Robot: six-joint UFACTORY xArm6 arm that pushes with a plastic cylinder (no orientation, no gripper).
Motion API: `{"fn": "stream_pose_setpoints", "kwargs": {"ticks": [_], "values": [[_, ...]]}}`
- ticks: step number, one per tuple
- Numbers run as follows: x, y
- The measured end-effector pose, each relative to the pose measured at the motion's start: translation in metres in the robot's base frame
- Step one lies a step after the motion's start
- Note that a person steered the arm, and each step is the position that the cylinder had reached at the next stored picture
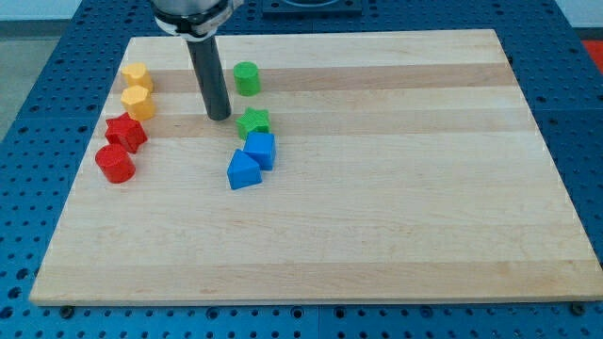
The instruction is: Put green circle into green star
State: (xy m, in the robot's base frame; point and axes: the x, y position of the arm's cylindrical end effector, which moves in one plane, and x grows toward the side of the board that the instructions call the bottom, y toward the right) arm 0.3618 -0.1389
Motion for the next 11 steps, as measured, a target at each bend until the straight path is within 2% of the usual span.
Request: {"fn": "stream_pose_setpoints", "kwargs": {"ticks": [1,4,6,9,11], "values": [[-0.017,-0.013],[-0.114,-0.015],[-0.114,0.026],[-0.041,0.050],[-0.035,0.062]]}}
